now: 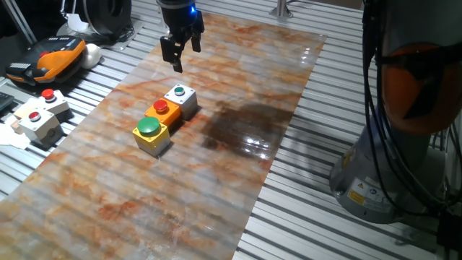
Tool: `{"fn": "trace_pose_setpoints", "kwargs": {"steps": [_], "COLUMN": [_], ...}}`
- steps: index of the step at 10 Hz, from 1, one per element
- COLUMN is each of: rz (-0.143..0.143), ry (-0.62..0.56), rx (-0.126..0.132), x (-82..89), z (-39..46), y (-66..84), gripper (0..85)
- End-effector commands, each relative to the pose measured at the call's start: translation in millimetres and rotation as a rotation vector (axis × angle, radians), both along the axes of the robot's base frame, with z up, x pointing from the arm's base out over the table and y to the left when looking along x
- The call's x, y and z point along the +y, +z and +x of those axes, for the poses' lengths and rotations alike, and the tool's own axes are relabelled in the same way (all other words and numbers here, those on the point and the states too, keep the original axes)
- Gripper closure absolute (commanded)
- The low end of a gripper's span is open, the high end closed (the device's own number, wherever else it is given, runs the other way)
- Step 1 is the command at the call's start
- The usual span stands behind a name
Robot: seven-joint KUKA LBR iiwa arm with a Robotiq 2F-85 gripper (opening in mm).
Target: Press three buttons from left to right in sequence
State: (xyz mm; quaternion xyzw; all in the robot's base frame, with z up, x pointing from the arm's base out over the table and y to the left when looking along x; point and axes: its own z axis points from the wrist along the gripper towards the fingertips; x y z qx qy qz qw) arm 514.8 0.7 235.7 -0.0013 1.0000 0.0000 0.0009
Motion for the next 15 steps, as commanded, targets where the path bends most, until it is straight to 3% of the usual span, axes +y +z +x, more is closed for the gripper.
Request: {"fn": "trace_pose_setpoints", "kwargs": {"steps": [1,7,8,9,12,15], "rz": [0.259,0.259,0.216,0.226,0.125,0.042], "ry": [-0.146,-0.144,-0.119,-0.132,-0.109,-0.061], "rx": [0.047,0.048,0.043,0.046,0.038,0.03], "x": [0.1,1.6,3.6,6.1,21.9,28.7], "z": [0.1,1.1,2.4,3.9,13.2,23.9], "y": [0.2,0.5,1.1,4.1,16.5,16.8], "gripper": [85.0,85.0,85.0,85.0,85.0,85.0]}}
